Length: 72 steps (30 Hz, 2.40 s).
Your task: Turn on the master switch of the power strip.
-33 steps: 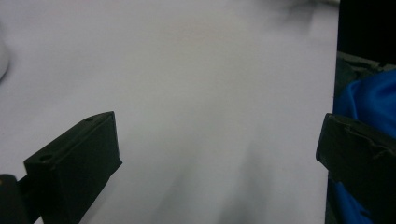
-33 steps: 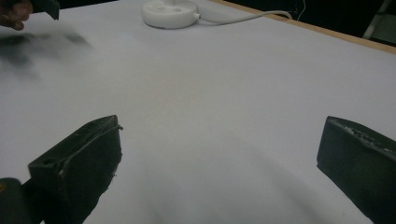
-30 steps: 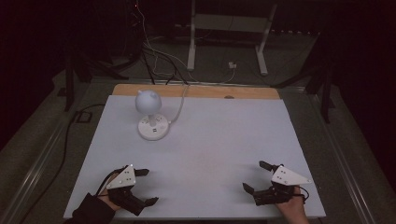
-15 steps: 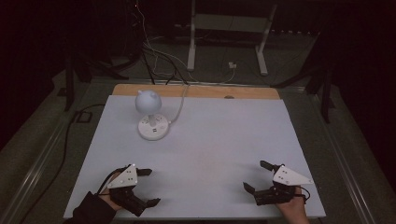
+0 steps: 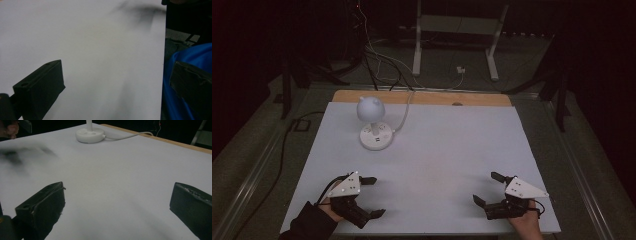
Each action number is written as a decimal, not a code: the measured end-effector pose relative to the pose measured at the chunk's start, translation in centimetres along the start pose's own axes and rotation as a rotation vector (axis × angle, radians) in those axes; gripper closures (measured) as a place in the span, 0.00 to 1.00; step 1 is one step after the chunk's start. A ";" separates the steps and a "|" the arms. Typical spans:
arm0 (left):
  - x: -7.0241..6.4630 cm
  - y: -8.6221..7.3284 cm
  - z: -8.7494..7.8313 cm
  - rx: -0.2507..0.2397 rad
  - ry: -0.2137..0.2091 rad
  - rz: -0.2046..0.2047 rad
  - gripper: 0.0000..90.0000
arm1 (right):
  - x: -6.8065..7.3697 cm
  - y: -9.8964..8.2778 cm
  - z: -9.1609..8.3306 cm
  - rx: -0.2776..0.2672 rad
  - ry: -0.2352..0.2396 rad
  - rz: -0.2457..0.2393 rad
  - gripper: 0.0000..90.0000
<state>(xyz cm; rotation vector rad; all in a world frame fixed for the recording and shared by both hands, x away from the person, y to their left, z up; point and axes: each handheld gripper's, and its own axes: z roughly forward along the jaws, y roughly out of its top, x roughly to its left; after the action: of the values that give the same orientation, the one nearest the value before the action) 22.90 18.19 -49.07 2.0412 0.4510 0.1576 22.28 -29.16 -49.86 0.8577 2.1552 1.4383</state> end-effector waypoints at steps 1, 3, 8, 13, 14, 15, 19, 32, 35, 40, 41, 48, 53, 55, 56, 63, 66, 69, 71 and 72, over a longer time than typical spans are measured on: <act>0.0 0.1 0.0 0.000 0.000 0.000 0.00 | 0.0 0.0 0.0 0.000 -0.003 -0.004 0.00; 0.1 0.3 0.0 -0.007 0.004 0.000 0.00 | 0.0 0.0 0.0 0.000 -0.002 -0.001 0.00; 0.4 0.9 -0.1 -0.015 0.011 0.004 0.00 | 0.0 0.0 0.0 -0.003 -0.002 -0.002 0.00; 0.7 1.8 0.1 -0.025 0.021 0.014 0.00 | 0.0 0.0 0.0 -0.002 0.000 -0.001 0.00; 0.7 1.8 0.1 -0.025 0.021 0.014 0.00 | 0.0 0.0 0.0 -0.003 0.000 -0.001 0.00; 0.8 1.9 0.1 -0.028 0.021 0.016 0.00 | 0.0 0.0 0.0 -0.003 0.000 -0.001 0.00; 1.1 2.4 0.2 -0.036 0.027 0.019 0.00 | 0.0 0.0 -0.1 -0.004 0.002 0.001 0.00; 2.0 3.9 0.6 -0.038 0.089 0.007 0.00 | 0.0 0.0 -0.2 -0.009 0.006 0.006 0.00; 2.2 4.2 0.8 -0.041 0.101 0.011 0.00 | 0.0 0.0 -0.2 -0.011 0.007 0.010 0.00; 2.6 4.8 1.1 -0.049 0.100 0.010 0.00 | 0.0 0.0 -0.2 -0.011 0.006 0.011 0.00; 2.7 4.9 1.2 -0.049 0.101 0.011 0.00 | 0.0 0.0 -0.2 -0.011 0.006 0.011 0.00; 3.5 5.5 1.1 -0.055 0.122 -0.002 0.00 | 0.0 0.0 -0.2 -0.011 0.008 0.013 0.00; 4.3 6.0 1.0 -0.058 0.159 -0.019 0.00 | 0.1 0.0 -0.2 -0.011 0.010 0.013 0.00; 4.4 6.1 1.0 -0.059 0.166 -0.024 0.00 | 0.1 0.0 -0.2 -0.010 0.009 0.013 0.00; 4.5 6.1 1.0 -0.062 0.180 -0.027 0.00 | 0.0 0.0 -0.2 -0.011 0.011 0.012 0.00; 5.5 6.5 1.4 -0.064 0.225 -0.054 0.00 | 0.1 0.0 -0.2 -0.011 0.012 0.011 0.00; 5.8 6.6 1.8 -0.059 0.244 -0.060 0.00 | 0.1 0.0 -0.2 -0.012 0.013 0.013 0.00; 6.2 6.7 2.3 -0.061 0.264 -0.068 0.00 | 0.1 0.0 -0.1 -0.010 0.013 0.010 0.00; 6.4 6.8 2.7 -0.062 0.283 -0.082 0.00 | 0.0 0.0 -0.1 -0.011 0.013 0.011 0.00; 6.5 6.8 2.9 -0.063 0.291 -0.088 0.00 | 0.0 0.0 -0.2 -0.011 0.013 0.012 0.00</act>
<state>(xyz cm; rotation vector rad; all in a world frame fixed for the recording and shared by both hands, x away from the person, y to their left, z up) 31.45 15.33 -45.09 1.9397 0.7066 0.4132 22.14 -29.24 -49.82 0.8606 2.1526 1.4643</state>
